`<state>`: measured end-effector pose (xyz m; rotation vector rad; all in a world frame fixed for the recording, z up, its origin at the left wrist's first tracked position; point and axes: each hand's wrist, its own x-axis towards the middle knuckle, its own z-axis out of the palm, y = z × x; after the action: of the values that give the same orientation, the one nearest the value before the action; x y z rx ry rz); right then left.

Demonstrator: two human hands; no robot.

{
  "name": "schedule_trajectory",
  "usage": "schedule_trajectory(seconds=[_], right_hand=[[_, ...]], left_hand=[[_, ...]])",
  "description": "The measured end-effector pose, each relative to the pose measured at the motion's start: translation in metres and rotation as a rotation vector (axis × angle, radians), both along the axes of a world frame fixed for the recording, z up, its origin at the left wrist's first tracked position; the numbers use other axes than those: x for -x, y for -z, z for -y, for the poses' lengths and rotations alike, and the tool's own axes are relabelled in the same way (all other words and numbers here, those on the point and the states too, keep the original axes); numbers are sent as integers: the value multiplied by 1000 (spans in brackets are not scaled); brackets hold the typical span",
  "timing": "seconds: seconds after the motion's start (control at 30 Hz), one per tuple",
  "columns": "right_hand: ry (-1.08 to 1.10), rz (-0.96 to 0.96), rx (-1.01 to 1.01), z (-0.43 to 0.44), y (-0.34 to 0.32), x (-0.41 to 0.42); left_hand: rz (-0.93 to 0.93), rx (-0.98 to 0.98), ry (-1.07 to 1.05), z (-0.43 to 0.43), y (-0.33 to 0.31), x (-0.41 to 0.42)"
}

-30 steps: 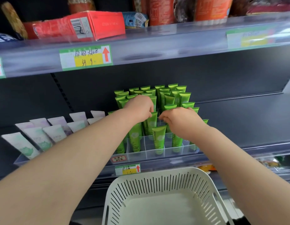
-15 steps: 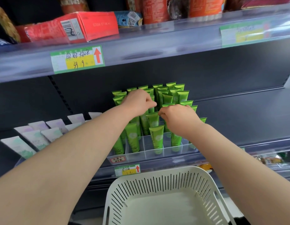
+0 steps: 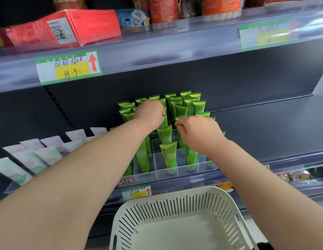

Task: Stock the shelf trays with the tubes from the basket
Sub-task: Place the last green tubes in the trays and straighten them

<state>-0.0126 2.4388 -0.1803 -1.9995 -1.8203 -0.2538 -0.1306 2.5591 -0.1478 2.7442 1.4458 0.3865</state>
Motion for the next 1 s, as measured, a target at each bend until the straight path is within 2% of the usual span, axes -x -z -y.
schedule_trajectory(seconds=[0.17,0.43,0.63,0.83,1.0], right_hand=[[-9,-21,9,1,2,-2],[-90,-37,-33,-4,-11,19],[-247,-13,93,-15,-15,63],[-229,84,253,-31,-9,95],[-249,39,299,-29,-10,94]], left_hand=[[0,56,61,-2,4,-5],[196,63,83,-4,-16,29],[171,105,32,-5,-16,81],[207,101,21,3,-8,106],[229,81,20,4,-6,113]])
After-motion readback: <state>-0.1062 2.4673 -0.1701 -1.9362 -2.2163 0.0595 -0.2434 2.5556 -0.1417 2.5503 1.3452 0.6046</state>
